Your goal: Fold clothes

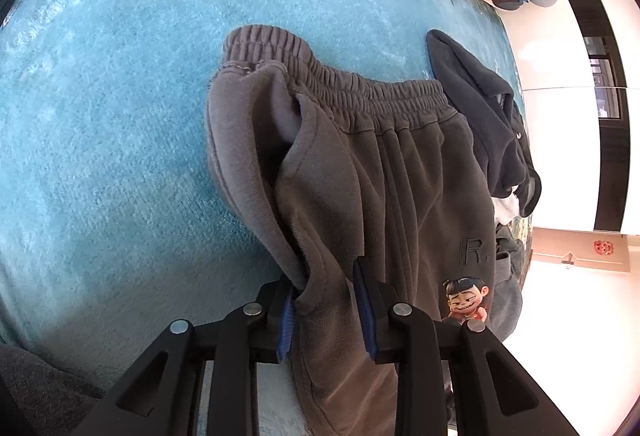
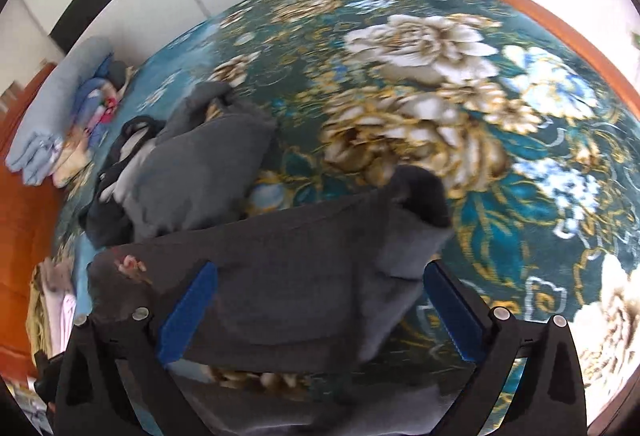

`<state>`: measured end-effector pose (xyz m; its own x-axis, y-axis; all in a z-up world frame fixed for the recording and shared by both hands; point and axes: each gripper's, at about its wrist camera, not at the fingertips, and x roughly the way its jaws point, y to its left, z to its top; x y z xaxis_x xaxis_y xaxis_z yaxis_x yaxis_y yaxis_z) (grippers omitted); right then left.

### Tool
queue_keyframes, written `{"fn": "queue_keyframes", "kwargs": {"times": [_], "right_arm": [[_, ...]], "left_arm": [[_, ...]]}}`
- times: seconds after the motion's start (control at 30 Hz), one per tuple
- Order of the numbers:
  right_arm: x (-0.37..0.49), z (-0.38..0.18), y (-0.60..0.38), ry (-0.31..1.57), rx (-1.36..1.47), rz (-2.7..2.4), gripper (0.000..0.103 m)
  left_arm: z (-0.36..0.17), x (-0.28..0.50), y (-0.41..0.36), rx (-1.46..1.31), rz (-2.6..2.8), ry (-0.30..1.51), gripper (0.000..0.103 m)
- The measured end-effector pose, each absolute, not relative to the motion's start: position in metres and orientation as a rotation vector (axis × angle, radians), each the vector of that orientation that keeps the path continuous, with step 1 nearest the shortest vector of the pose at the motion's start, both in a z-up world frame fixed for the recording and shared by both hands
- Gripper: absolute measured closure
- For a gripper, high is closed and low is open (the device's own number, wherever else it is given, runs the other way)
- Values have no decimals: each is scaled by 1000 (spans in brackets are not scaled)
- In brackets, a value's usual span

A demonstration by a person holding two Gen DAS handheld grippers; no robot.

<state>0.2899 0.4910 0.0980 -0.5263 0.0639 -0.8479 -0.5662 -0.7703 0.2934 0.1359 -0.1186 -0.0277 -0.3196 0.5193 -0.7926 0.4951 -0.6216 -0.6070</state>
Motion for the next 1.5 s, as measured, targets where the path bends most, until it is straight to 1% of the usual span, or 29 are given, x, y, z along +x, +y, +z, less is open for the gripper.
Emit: {"fn": "queue_keyframes", "kwargs": {"times": [0.1,0.27,0.43,0.5,0.63,0.77,0.93,1.03,1.1,1.17,1.23,1.27,1.37,1.5], "right_arm": [[271,87,481,797,-1306,2349,0],[253,62,492,787,-1387,2273,0],[278,39,520,777,-1391,2120,0],[292,26,533,826,-1404,2030,0],[313,30,542,915,-1323,2021,0],[314,68,533,914,-1200,2164,0],[313,125,499,836,-1044,2404,0],[318,149,478,807,-975,2472,0],[321,166,465,736,-931,2505,0],[326,183,449,589,-879,2529,0],[330,194,438,494,-851,2527,0],[331,195,438,520,-866,2523,0],[340,175,461,824,-978,2460,0],[364,135,481,981,-1130,2268,0]], "left_arm": [[-27,138,-120,-1824,2150,-1351,73],[-32,136,-119,-1830,2163,-1345,73],[-37,130,-117,-1845,2175,-1343,73],[-39,127,-113,-1850,2181,-1333,72],[-41,123,-106,-1856,2193,-1306,70],[-42,122,-107,-1856,2189,-1315,69],[-38,125,-110,-1845,2190,-1317,69],[-36,126,-109,-1839,2190,-1318,69],[-34,126,-109,-1835,2191,-1318,69],[-33,127,-110,-1831,2190,-1318,69],[-32,127,-111,-1828,2187,-1322,69],[-32,127,-111,-1827,2185,-1325,69],[-31,127,-111,-1825,2183,-1323,68],[-32,126,-111,-1826,2176,-1321,68]]}}
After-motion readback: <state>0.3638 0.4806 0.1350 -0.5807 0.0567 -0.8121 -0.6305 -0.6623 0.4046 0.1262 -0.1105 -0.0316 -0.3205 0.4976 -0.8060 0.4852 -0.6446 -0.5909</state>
